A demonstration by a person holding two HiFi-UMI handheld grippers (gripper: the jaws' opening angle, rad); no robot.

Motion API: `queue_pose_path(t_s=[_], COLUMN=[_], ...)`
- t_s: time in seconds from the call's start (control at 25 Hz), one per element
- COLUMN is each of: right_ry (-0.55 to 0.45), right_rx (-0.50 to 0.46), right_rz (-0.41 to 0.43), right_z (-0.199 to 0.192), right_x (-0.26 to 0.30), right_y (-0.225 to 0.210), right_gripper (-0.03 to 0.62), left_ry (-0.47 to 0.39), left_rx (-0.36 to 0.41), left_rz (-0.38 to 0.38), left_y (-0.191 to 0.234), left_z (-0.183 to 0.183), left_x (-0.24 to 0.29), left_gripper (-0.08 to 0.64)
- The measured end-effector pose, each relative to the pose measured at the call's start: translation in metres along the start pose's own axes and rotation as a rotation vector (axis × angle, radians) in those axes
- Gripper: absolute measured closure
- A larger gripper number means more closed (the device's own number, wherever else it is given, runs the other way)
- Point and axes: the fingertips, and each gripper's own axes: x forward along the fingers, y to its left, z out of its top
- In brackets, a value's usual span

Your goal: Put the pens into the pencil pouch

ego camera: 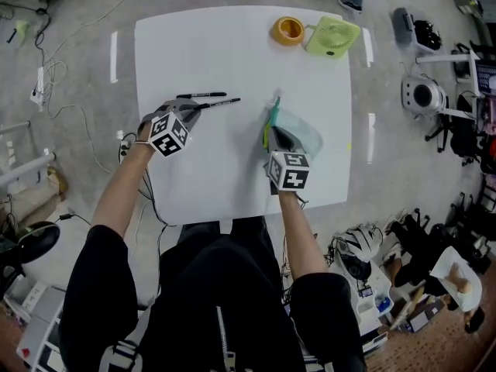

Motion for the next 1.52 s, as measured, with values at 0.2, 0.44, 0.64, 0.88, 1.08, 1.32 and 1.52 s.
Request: queue_pose_path(t_s=[0.2, 0.44, 0.64, 0.88, 1.08, 1.32, 1.52], right_ry=[-0.006, -0.019, -0.021, -0.028, -0.034, -0.042, -0.048], right_rx=[-0.005, -0.015, -0.018, -0.029, -0.031, -0.038, -0.038], right_rz=[-0.001, 0.005, 0.004, 0.01, 0.023, 0.052, 0.073], right_z=[0.001, 0.0, 0.001, 0.002, 0.004, 0.002, 0.002], right_x=[-0.002, -0.004, -0.006, -0.009, -0.012, -0.019, -0.025], right_y=[-0.001, -0.004, -0.005, -0.006, -0.005, -0.002, -0.002], right_gripper=[0.565, 0.565, 0.565, 0.565, 0.565, 0.565, 0.565], left_ry=[-0.029, -0.065, -0.106, -0.147, -0.161, -0.197, -0.226], left_rx=[0.022, 0.046, 0.054, 0.069, 0.089, 0.111, 0.101], left_rz=[0.001, -0.028, -0.049, -0.082, -0.118, -0.19, -0.237], left_y=[-0.003, -0.014, -0.022, -0.034, -0.042, -0.065, -0.079], left_z=[0.009, 0.024, 0.038, 0.052, 0.062, 0.082, 0.101], left_x=[-0.006, -0.011, -0.018, -0.023, -0.024, -0.023, -0.019], left_gripper=[0.509, 0.511, 0.512, 0.514, 0.515, 0.515, 0.517])
